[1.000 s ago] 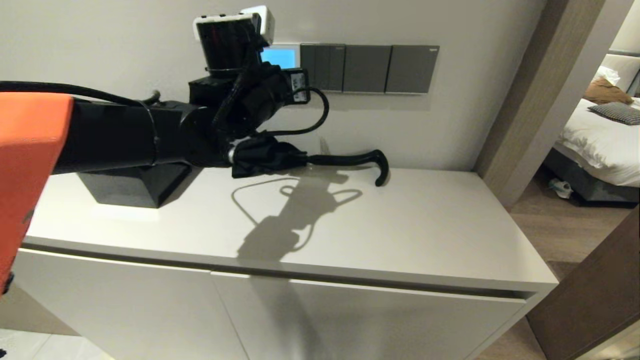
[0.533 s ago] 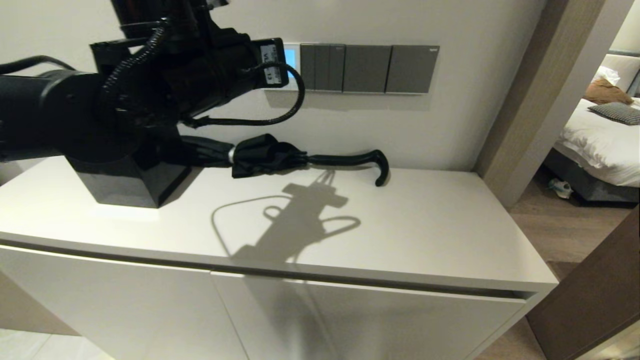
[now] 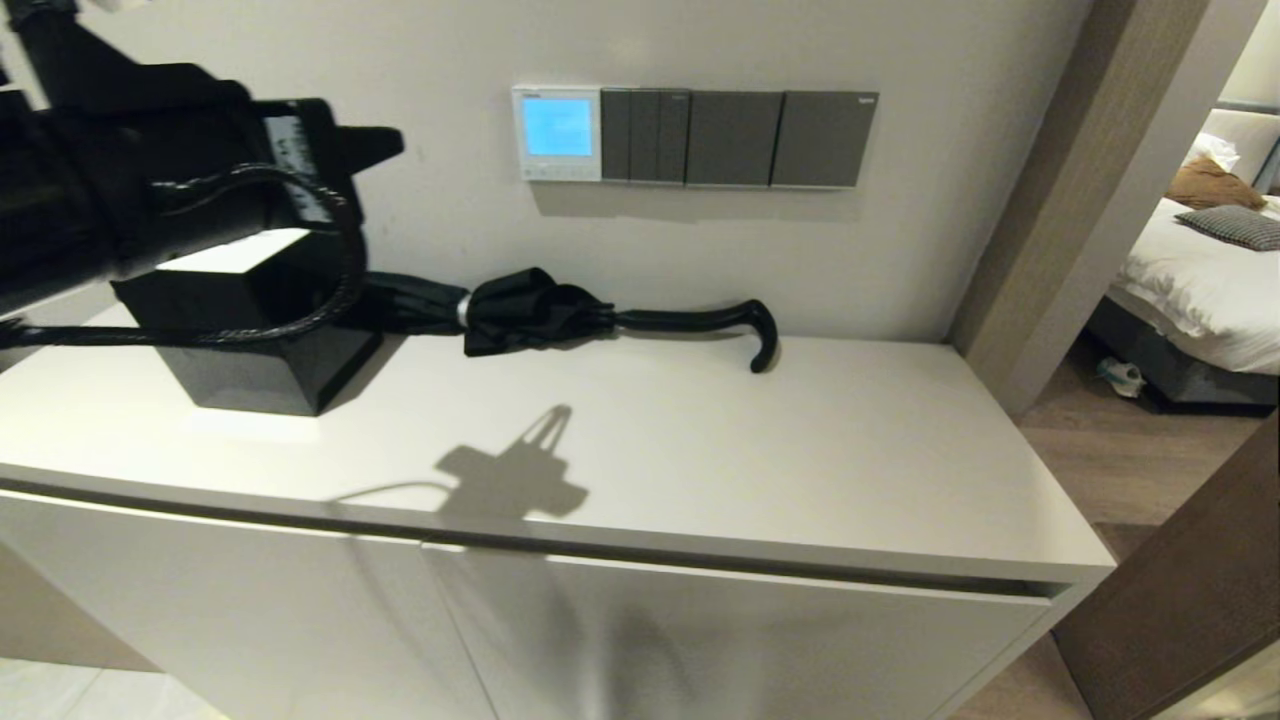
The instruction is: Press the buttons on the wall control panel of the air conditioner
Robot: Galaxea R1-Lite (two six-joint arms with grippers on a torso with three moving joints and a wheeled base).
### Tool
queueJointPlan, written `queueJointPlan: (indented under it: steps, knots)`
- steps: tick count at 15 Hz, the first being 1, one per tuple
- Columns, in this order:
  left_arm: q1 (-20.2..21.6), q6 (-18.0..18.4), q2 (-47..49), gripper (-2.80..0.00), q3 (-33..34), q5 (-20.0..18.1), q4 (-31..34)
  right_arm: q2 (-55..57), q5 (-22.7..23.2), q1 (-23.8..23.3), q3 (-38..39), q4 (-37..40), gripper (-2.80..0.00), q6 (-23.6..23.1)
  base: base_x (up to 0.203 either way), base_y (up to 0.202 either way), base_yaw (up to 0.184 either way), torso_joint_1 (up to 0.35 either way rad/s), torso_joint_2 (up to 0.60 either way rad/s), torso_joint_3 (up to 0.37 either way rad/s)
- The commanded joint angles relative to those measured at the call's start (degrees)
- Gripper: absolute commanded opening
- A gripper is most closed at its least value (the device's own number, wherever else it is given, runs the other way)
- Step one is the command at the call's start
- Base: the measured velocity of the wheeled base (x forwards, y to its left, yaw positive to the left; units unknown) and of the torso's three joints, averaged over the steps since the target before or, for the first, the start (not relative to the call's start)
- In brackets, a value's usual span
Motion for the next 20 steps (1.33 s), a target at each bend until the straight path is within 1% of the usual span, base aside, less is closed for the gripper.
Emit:
queueJointPlan:
  steps: [1, 6, 9, 11, 14, 16, 20]
  knots:
    - [4.51, 0.63, -12.58, -2.80, 7.59, -0.24, 0.50, -0.03, 0.00, 0.01, 0.18, -0.02, -2.80, -0.01, 0.000, 0.000, 0.000, 0.000, 0.00, 0.000]
    - [13.90, 1.32, -33.71, -2.80, 26.24, -0.99, 1.62, -0.03, 0.00, 0.01, 0.18, -0.02, -2.80, -0.01, 0.000, 0.000, 0.000, 0.000, 0.00, 0.000]
    - [18.05, 1.43, -45.63, -2.80, 36.67, -1.52, 4.96, -0.03, 0.00, 0.01, 0.18, -0.02, -2.80, -0.01, 0.000, 0.000, 0.000, 0.000, 0.00, 0.000]
    - [22.11, 1.43, -53.13, -2.80, 44.03, -3.12, 7.18, -0.03, 0.00, 0.01, 0.18, -0.02, -2.80, -0.01, 0.000, 0.000, 0.000, 0.000, 0.00, 0.000]
    - [27.24, 1.41, -61.05, -2.80, 51.66, -5.34, 8.43, -0.03, 0.00, 0.01, 0.18, -0.02, -2.80, -0.01, 0.000, 0.000, 0.000, 0.000, 0.00, 0.000]
    - [28.30, 1.46, -64.67, -2.80, 54.93, -5.54, 9.23, -0.03, 0.00, 0.01, 0.18, -0.02, -2.80, -0.01, 0.000, 0.000, 0.000, 0.000, 0.00, 0.000]
    - [28.44, 1.57, -71.82, -2.80, 58.19, -5.35, 14.72, -0.03, -0.03, 0.01, 0.18, -0.02, -2.80, -0.01, 0.000, 0.000, 0.000, 0.000, 0.00, 0.000]
